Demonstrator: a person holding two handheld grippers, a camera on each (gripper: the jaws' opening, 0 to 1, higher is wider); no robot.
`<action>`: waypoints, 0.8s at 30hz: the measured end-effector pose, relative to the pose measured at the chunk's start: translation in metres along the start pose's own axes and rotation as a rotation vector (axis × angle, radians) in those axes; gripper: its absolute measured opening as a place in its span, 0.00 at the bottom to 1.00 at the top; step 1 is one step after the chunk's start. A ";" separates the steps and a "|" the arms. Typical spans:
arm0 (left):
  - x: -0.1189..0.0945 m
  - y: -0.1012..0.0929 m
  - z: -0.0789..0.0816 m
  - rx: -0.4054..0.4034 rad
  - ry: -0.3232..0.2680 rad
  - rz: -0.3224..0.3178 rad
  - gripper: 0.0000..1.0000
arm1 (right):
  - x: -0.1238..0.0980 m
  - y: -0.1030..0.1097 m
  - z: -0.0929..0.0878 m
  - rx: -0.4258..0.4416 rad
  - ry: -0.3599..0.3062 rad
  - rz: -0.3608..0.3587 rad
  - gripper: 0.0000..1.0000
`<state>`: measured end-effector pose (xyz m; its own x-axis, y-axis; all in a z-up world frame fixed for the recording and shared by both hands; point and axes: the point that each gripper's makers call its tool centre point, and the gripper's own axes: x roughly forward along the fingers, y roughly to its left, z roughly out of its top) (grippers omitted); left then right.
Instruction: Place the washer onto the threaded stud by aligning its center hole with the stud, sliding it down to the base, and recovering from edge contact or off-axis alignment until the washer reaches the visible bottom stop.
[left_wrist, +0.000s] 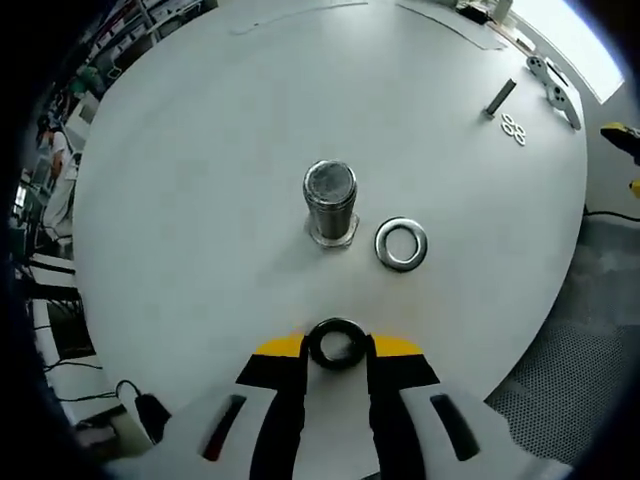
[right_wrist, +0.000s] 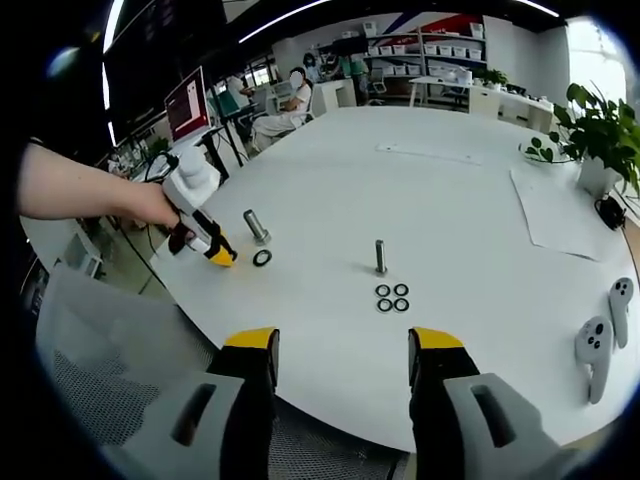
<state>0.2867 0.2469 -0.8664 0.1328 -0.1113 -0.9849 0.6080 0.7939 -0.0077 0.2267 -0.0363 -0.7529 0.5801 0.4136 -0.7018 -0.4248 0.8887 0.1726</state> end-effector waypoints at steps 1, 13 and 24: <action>0.000 0.001 -0.001 -0.003 0.003 0.001 0.21 | 0.000 0.000 0.000 0.000 0.000 0.000 0.54; 0.001 -0.002 -0.005 0.051 0.008 -0.007 0.27 | 0.001 0.000 -0.001 -0.009 0.008 0.001 0.54; 0.000 0.001 -0.004 0.015 0.004 0.010 0.25 | 0.001 0.001 -0.002 -0.008 0.010 0.003 0.54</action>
<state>0.2844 0.2505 -0.8668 0.1359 -0.1011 -0.9855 0.6183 0.7859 0.0046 0.2258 -0.0356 -0.7550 0.5714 0.4142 -0.7084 -0.4322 0.8858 0.1692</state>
